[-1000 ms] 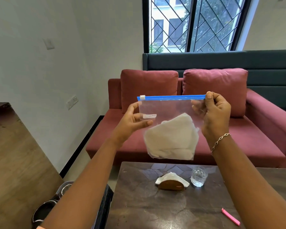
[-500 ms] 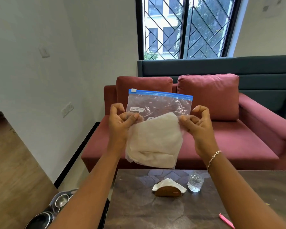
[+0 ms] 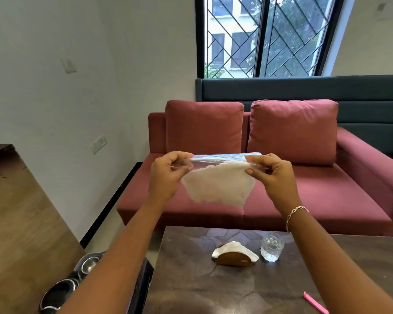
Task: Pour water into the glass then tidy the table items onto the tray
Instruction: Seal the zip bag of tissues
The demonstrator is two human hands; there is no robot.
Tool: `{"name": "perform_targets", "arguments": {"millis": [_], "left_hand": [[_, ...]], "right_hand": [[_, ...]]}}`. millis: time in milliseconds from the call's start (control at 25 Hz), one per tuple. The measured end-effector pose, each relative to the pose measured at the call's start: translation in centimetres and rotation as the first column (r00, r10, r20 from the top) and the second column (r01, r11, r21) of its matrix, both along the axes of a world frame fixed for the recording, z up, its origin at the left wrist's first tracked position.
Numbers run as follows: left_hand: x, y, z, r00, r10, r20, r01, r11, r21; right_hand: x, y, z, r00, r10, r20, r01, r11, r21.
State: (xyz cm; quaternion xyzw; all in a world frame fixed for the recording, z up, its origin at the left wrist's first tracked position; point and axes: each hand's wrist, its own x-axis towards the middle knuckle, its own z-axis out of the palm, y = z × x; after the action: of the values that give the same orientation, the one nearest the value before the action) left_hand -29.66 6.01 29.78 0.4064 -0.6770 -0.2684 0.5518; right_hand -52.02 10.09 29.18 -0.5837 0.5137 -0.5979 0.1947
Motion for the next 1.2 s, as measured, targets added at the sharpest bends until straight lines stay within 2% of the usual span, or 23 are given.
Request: {"name": "perform_targets", "arguments": {"millis": [200,320,400,560,720,1000,1200], "left_hand": [[1.8,-0.1,-0.3,0.964,0.158,0.215,-0.154,0.987,-0.032],[3.5,-0.8,-0.5,0.952,0.095,0.290,-0.118,0.991,0.060],[4.9,-1.1,-0.9,0.958,0.004,0.286,-0.055,0.984,0.169],[8.6,-1.1,-1.9,0.969,-0.166,0.184,0.090,0.927,0.363],[14.2,-1.7,-4.0,0.966,-0.178,0.189,0.070,0.880,0.469],[25.1,-4.5,-10.6,0.978,-0.173,0.115,0.068,0.789,0.611],[32.9,-7.6,-16.8,0.984,-0.091,0.151,-0.033,0.745,0.666]], "right_hand": [[1.2,-0.1,-0.8,0.979,-0.067,-0.191,0.072,0.997,0.021],[2.0,-0.4,-1.8,0.962,-0.008,-0.271,0.022,0.999,0.048],[2.9,-1.1,-2.6,0.956,0.059,-0.287,-0.033,0.995,0.097],[5.8,-2.5,-4.4,0.928,0.136,-0.346,-0.094,0.986,0.136],[10.6,-3.9,-7.0,0.873,0.194,-0.447,-0.141,0.979,0.150],[21.2,-6.1,-12.9,0.793,0.313,-0.523,-0.201,0.944,0.261],[29.3,-9.7,-17.5,0.692,0.449,-0.565,-0.206,0.873,0.442]]}}
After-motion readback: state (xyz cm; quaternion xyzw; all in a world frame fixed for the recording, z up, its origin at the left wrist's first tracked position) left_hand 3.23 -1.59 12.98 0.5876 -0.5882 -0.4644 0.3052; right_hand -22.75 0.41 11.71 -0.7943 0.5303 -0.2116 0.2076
